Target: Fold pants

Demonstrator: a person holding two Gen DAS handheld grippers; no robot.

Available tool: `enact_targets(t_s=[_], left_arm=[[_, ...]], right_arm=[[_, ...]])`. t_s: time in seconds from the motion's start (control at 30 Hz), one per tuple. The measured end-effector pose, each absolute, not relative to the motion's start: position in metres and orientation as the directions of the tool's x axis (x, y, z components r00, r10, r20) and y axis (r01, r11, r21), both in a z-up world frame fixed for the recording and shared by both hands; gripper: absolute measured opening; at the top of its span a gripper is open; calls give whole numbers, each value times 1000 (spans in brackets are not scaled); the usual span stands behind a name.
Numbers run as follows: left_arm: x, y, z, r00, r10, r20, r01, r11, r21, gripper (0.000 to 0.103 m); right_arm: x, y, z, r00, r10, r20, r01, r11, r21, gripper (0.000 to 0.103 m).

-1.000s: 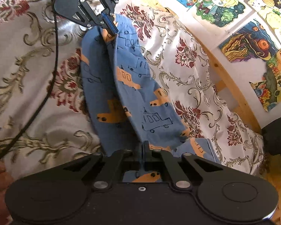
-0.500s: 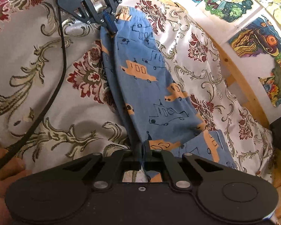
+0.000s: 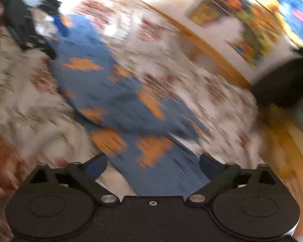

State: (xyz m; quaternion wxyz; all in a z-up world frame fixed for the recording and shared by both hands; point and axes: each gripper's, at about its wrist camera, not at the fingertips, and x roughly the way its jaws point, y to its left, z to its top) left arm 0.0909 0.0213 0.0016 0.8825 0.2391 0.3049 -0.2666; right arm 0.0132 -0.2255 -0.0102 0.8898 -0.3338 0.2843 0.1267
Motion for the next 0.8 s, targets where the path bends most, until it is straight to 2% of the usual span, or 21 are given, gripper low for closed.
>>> enact_targets(t_s=[0.13, 0.3, 0.37, 0.5, 0.6, 0.8], left_arm=[[108, -20, -4, 636, -465, -616, 574, 819, -25, 86], [138, -59, -27, 641, -526, -559, 446, 848, -287, 102], [147, -65, -36, 644, -531, -551, 392, 847, -358, 103], [154, -68, -47, 626, -516, -584, 355, 856, -375, 103], [153, -61, -52, 615, -541, -574, 353, 839, -413, 103], [159, -43, -61, 582, -576, -574, 329, 812, -482, 101]], right_arm=[[14, -275, -14, 786, -103, -609, -256, 844, -472, 102], [14, -321, -22, 778, -70, -624, -102, 966, -235, 102], [14, -331, -20, 791, -37, -611, -76, 984, -158, 102], [30, -338, -18, 811, 36, -585, -104, 991, -82, 102], [59, -338, -9, 798, 129, -588, -198, 979, -53, 102], [186, -323, 15, 607, 367, -705, -418, 902, 110, 102]])
